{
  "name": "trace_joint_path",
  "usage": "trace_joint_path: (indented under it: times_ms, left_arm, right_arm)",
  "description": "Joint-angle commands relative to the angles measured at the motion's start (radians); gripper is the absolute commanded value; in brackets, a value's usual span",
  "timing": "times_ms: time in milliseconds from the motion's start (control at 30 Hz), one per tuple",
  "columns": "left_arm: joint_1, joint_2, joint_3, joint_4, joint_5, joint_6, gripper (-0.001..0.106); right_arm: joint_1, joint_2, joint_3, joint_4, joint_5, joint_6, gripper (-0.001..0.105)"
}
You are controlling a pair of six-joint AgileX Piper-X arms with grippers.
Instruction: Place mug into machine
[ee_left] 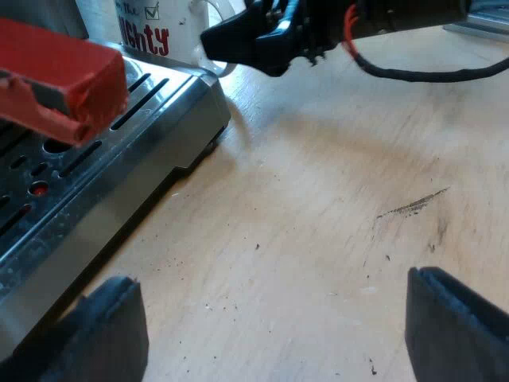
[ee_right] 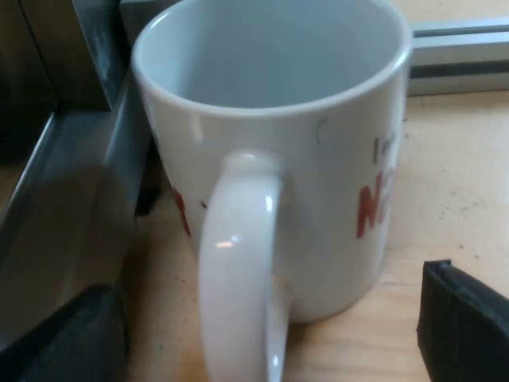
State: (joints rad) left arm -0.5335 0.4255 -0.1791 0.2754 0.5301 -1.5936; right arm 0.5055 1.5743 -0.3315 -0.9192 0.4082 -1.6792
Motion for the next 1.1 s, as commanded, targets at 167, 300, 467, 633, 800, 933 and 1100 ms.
trace_joint_path:
  times_ms: [167, 300, 467, 633, 800, 933, 1100]
  left_arm:
    - [-0.003, 0.000, 0.000, -0.019, -0.003, -0.003, 0.069]
    - [-0.003, 0.000, 0.000, -0.019, -0.003, -0.003, 0.069]
    - [-0.003, 0.000, 0.000, -0.019, -0.003, -0.003, 0.069]
    - [-0.003, 0.000, 0.000, -0.019, -0.003, -0.003, 0.069]
    - [-0.003, 0.000, 0.000, -0.019, -0.003, -0.003, 0.069]
    - [-0.003, 0.000, 0.000, -0.019, -0.003, -0.003, 0.069]
    - [-0.003, 0.000, 0.000, -0.019, -0.003, -0.003, 0.069]
  right_arm:
    - [-0.017, 0.063, -0.079, 0.018, 0.000, 0.001, 0.072]
    - [-0.040, 0.070, -0.084, 0.022, -0.003, 0.008, 0.070]
    - [-0.088, 0.070, -0.084, 0.025, -0.051, 0.009, 0.069]
    - [-0.106, 0.070, -0.085, 0.025, -0.092, 0.007, 0.057]
    - [-0.106, 0.070, -0.085, 0.025, -0.092, -0.035, 0.036]
    - [-0.106, 0.070, -0.085, 0.025, -0.092, -0.107, 0.014]
    - [-0.103, 0.067, -0.085, 0.025, -0.092, -0.195, 0.000]
